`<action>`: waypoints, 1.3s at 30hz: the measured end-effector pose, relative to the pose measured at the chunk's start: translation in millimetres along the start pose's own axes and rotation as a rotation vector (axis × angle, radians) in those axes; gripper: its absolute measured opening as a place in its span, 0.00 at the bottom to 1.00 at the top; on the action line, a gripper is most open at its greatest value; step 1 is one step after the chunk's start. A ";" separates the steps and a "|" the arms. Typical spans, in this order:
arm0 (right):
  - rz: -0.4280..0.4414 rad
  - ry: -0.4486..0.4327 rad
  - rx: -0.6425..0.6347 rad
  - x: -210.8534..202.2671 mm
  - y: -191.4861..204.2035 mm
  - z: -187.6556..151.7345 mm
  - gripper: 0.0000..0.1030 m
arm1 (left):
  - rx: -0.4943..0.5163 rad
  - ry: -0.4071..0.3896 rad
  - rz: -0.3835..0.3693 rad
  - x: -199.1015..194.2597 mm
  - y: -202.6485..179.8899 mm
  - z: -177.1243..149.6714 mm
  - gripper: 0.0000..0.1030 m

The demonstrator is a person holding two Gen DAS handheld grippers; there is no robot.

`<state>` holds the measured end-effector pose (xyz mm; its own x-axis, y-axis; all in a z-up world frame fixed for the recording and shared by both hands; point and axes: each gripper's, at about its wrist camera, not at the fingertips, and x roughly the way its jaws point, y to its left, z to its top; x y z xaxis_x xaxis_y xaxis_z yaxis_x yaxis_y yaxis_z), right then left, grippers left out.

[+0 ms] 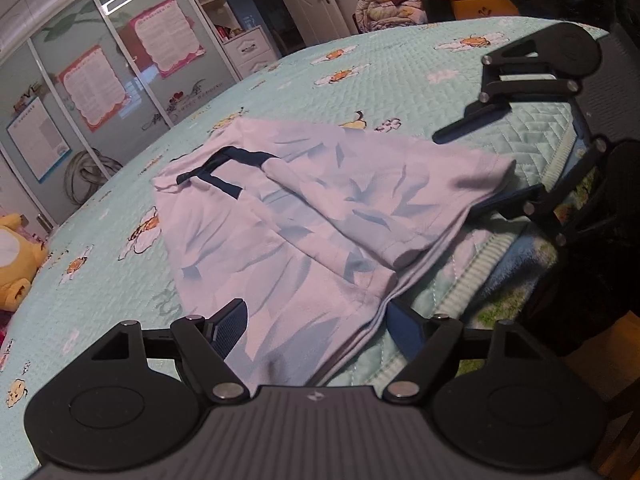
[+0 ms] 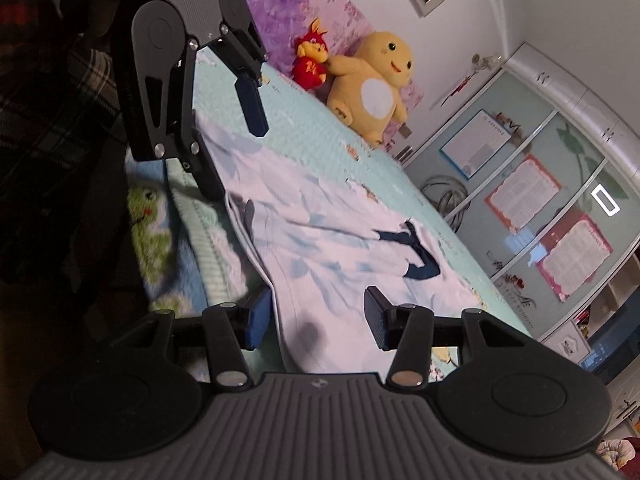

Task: Fold clothes

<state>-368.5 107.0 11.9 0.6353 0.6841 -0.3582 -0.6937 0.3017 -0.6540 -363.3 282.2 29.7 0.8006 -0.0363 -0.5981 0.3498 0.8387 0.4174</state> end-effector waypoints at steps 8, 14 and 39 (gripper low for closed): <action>-0.020 0.018 -0.016 -6.5 -1.7 -8.7 0.50 | 0.096 -0.034 0.063 3.1 -16.5 -0.1 0.80; -0.038 -0.018 -0.037 0.7 3.8 -3.9 0.50 | 0.175 -0.064 0.129 1.6 -26.7 -1.4 0.81; -0.045 -0.043 -0.110 -5.3 2.4 -18.4 0.38 | 0.306 -0.118 0.125 -1.7 -26.4 -12.5 0.67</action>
<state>-367.3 91.8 0.0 0.6481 0.7002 -0.2994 -0.6220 0.2599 -0.7387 -380.0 266.9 11.1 0.8908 -0.0212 -0.4538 0.3610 0.6396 0.6787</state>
